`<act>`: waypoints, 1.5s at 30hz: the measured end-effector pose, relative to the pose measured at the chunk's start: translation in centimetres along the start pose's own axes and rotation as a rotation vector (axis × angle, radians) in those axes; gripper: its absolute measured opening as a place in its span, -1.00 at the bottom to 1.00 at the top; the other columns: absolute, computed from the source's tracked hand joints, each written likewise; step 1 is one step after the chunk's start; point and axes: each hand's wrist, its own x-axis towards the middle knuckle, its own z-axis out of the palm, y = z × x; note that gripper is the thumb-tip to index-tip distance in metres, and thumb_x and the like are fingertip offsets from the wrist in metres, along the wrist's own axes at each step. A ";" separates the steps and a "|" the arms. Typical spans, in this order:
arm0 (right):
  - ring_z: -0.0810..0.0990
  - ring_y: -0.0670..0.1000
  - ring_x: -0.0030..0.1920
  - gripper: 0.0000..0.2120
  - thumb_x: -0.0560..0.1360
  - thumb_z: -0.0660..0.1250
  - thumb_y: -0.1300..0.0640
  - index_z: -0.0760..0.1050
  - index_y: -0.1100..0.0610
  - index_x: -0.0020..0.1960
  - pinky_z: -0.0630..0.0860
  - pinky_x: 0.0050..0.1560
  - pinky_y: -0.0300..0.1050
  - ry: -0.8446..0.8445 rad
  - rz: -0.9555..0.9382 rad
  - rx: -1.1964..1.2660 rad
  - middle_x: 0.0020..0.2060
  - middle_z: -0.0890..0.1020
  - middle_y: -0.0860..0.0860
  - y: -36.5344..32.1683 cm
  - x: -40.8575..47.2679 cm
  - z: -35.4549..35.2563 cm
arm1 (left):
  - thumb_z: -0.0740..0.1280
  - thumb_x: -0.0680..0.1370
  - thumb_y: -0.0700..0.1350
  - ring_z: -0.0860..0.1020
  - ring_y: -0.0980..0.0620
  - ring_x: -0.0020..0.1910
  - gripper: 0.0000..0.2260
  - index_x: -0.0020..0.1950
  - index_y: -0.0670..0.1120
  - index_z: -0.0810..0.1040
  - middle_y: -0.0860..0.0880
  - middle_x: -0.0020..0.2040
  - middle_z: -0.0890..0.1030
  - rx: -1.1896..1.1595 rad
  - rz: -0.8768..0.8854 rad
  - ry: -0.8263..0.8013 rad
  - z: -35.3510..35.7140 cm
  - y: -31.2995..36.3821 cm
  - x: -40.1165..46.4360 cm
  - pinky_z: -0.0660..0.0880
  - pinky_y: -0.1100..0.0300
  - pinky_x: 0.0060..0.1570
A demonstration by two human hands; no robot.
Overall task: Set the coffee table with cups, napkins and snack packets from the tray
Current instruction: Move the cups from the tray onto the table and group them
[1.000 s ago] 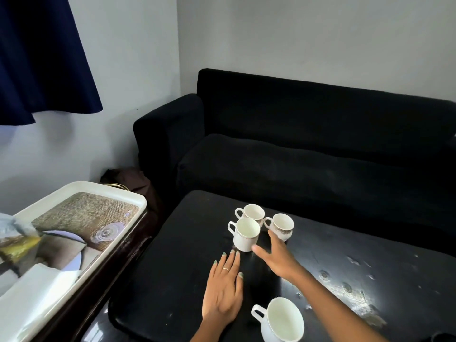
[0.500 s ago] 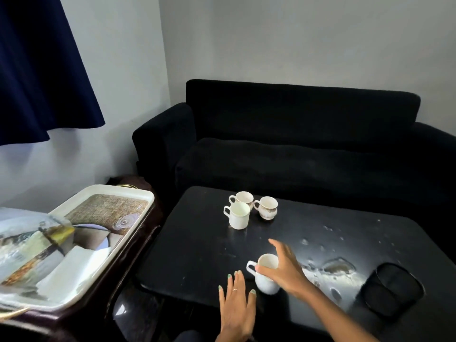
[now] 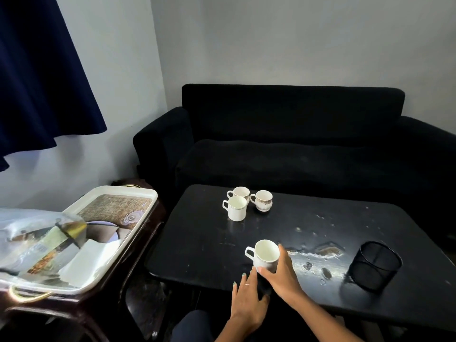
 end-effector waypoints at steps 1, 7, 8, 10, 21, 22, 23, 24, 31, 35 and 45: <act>0.23 0.08 0.44 -0.18 0.42 0.44 0.09 0.02 0.15 0.50 0.22 0.41 -0.08 0.018 0.000 0.008 0.45 0.22 0.11 0.1 0.0 0.2 | 0.14 0.57 -0.03 -0.07 -0.03 0.56 -0.35 0.57 -0.03 -0.13 0.04 0.58 0.06 0.001 0.003 -0.001 0.0 0.0 0.1 -0.18 0.00 0.51; 0.24 0.08 0.45 -0.26 0.46 0.38 0.13 0.05 0.16 0.50 0.21 0.41 -0.07 0.093 -0.004 0.000 0.45 0.26 0.11 0.5 1.1 1.3 | 0.11 0.56 -0.15 -0.05 0.01 0.56 -0.38 0.57 -0.02 -0.08 0.07 0.56 0.11 -0.006 -0.008 0.059 -0.2 0.1 1.5 -0.20 0.02 0.51; 0.23 0.08 0.46 -0.26 0.47 0.38 0.14 0.04 0.16 0.51 0.20 0.42 -0.06 0.092 -0.004 0.010 0.46 0.24 0.11 0.5 1.4 1.4 | 0.10 0.57 -0.16 -0.06 0.02 0.56 -0.40 0.57 -0.05 -0.07 0.05 0.57 0.10 0.011 -0.021 0.077 -0.4 -0.1 1.8 -0.20 0.04 0.51; 0.20 0.08 0.47 -0.25 0.49 0.35 0.17 -0.01 0.17 0.52 0.17 0.44 -0.06 0.088 -0.009 0.010 0.48 0.21 0.11 0.6 2.3 1.7 | 0.09 0.60 -0.13 -0.08 0.03 0.56 -0.42 0.57 -0.09 -0.09 0.02 0.58 0.06 0.046 -0.034 0.113 -0.9 -0.6 2.8 -0.20 0.05 0.51; 0.23 0.09 0.47 -0.30 0.54 0.29 0.16 -0.03 0.19 0.53 0.19 0.40 -0.08 0.215 -0.016 0.074 0.49 0.23 0.11 0.1 8.6 3.0 | 0.04 0.64 0.03 -0.13 0.06 0.56 -0.44 0.57 -0.09 -0.12 0.01 0.59 -0.03 0.101 -0.019 0.329 -2.1 -2.1 8.4 -0.26 0.11 0.50; 0.22 0.09 0.47 -0.30 0.54 0.29 0.14 -0.03 0.19 0.53 0.20 0.42 -0.06 0.237 -0.022 0.062 0.49 0.23 0.11 0.2 9.1 3.2 | 0.04 0.64 0.03 -0.11 0.06 0.56 -0.44 0.57 -0.09 -0.10 0.01 0.58 0.00 0.110 -0.028 0.351 -2.1 -2.1 9.0 -0.25 0.11 0.50; 0.22 0.10 0.48 -0.30 0.54 0.28 0.12 -0.03 0.19 0.53 0.20 0.43 -0.04 0.258 -0.029 0.054 0.49 0.22 0.12 0.1 9.6 3.4 | 0.04 0.64 0.03 -0.08 0.06 0.56 -0.45 0.57 -0.09 -0.07 0.01 0.58 0.02 0.120 -0.038 0.377 -2.3 -2.1 9.6 -0.25 0.10 0.50; 0.21 0.10 0.48 -0.30 0.55 0.27 0.10 -0.04 0.19 0.53 0.20 0.44 -0.03 0.275 -0.033 0.052 0.49 0.21 0.12 0.2 10.2 3.6 | 0.05 0.64 0.03 -0.05 0.05 0.56 -0.45 0.56 -0.09 -0.05 0.00 0.58 0.05 0.126 -0.049 0.400 -2.5 -2.1 10.3 -0.24 0.09 0.50; 0.23 0.10 0.47 -0.30 0.55 0.24 -0.01 -0.04 0.16 0.53 0.27 0.37 -0.04 0.373 -0.036 -0.009 0.48 0.23 0.11 1.0 13.9 4.6 | 0.06 0.63 0.05 0.03 0.01 0.55 -0.47 0.55 -0.11 0.04 -0.03 0.56 0.15 0.139 -0.119 0.506 -3.8 -2.0 15.4 -0.24 0.04 0.50; 0.29 0.13 0.43 -0.30 0.54 0.26 -0.04 0.02 0.19 0.52 0.30 0.37 0.02 0.405 -0.053 -0.070 0.45 0.29 0.14 1.0 15.7 4.5 | 0.06 0.63 0.10 0.08 0.01 0.54 -0.48 0.54 -0.07 0.08 -0.01 0.53 0.22 0.183 -0.138 0.535 -4.6 -2.4 17.7 -0.21 0.00 0.51; 0.34 0.12 0.40 -0.31 0.52 0.27 -0.04 0.07 0.22 0.50 0.27 0.40 0.07 0.414 -0.132 -0.143 0.42 0.34 0.13 1.3 17.9 4.8 | 0.14 0.61 0.13 0.24 0.01 0.44 -0.53 0.49 0.01 0.22 0.03 0.42 0.38 0.184 -0.211 0.642 -4.7 -3.0 20.1 0.08 -0.03 0.44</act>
